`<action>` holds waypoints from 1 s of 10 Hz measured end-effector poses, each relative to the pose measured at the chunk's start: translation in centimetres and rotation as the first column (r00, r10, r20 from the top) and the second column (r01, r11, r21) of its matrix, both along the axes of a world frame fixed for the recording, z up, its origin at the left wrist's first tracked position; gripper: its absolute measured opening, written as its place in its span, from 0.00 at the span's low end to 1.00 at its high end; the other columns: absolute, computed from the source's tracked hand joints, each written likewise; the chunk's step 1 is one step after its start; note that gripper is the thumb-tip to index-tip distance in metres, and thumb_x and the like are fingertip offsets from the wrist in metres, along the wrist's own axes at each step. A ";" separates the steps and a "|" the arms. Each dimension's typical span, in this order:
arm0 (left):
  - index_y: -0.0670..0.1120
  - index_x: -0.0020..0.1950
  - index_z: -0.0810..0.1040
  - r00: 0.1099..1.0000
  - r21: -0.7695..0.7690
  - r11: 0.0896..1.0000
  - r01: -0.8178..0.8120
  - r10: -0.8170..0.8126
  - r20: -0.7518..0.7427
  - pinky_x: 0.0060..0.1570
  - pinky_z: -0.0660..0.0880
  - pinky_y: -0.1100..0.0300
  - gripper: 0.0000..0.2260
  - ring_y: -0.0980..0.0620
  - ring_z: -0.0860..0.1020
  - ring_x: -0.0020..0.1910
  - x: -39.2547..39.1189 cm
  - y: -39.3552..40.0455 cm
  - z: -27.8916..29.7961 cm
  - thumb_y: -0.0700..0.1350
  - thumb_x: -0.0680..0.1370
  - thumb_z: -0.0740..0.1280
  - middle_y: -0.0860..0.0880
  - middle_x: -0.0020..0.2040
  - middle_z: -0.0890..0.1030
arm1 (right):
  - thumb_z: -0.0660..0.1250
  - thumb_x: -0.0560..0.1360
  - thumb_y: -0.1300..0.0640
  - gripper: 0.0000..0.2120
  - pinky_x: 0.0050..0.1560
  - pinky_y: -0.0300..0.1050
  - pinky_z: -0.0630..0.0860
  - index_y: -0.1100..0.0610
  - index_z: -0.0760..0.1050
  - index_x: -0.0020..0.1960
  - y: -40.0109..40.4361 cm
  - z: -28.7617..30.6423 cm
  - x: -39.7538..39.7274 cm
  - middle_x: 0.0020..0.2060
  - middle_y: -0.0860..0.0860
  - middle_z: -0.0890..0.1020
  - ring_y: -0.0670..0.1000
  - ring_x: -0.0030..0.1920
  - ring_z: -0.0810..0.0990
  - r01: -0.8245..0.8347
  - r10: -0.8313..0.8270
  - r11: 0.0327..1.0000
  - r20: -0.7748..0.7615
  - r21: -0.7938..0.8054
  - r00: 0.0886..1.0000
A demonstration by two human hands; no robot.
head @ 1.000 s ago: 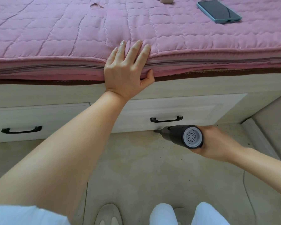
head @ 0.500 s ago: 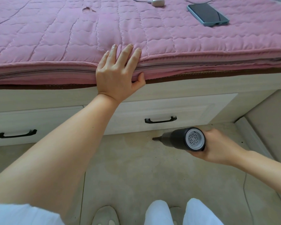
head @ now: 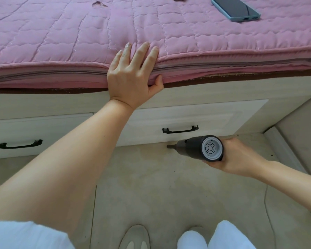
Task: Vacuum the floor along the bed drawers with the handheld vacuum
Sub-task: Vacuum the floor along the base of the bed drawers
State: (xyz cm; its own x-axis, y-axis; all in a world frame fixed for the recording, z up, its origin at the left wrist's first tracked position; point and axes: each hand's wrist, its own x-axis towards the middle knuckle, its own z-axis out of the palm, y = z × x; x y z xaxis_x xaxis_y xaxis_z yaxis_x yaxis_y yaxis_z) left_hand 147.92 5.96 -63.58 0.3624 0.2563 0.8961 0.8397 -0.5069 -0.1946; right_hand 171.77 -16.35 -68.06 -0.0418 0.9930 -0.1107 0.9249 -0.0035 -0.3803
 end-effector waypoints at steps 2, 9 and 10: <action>0.48 0.67 0.80 1.000 -0.011 1.000 0.002 -0.002 -0.001 0.59 0.78 0.44 0.23 0.37 0.80 0.61 0.2 -0.1 0.1 0.57 0.76 0.62 0.48 0.64 0.82 | 0.70 0.65 0.40 0.14 0.32 0.42 0.73 0.44 0.72 0.45 -1.4 0.7 0.4 0.30 0.39 0.77 0.49 0.34 0.78 -0.028 0.028 0.999 0.006 0.019 1.000; 0.48 0.66 0.81 1.000 -0.001 1.000 0.010 -0.010 0.014 0.59 0.78 0.44 0.23 0.37 0.81 0.61 0.2 0.1 0.1 0.58 0.77 0.60 0.48 0.63 0.82 | 0.73 0.67 0.46 0.13 0.37 0.41 0.75 0.39 0.70 0.45 1.1 0.5 -1.4 0.36 0.40 0.80 0.48 0.40 0.81 0.000 -0.001 0.999 -0.032 -0.047 0.999; 0.49 0.66 0.80 1.000 -0.002 1.000 0.008 -0.008 0.013 0.59 0.78 0.44 0.23 0.37 0.81 0.61 0.2 0.1 0.0 0.58 0.77 0.61 0.48 0.63 0.82 | 0.72 0.65 0.45 0.13 0.40 0.46 0.78 0.44 0.73 0.47 0.6 0.7 -1.0 0.38 0.42 0.82 0.47 0.41 0.81 0.006 -0.008 0.999 -0.067 -0.033 0.998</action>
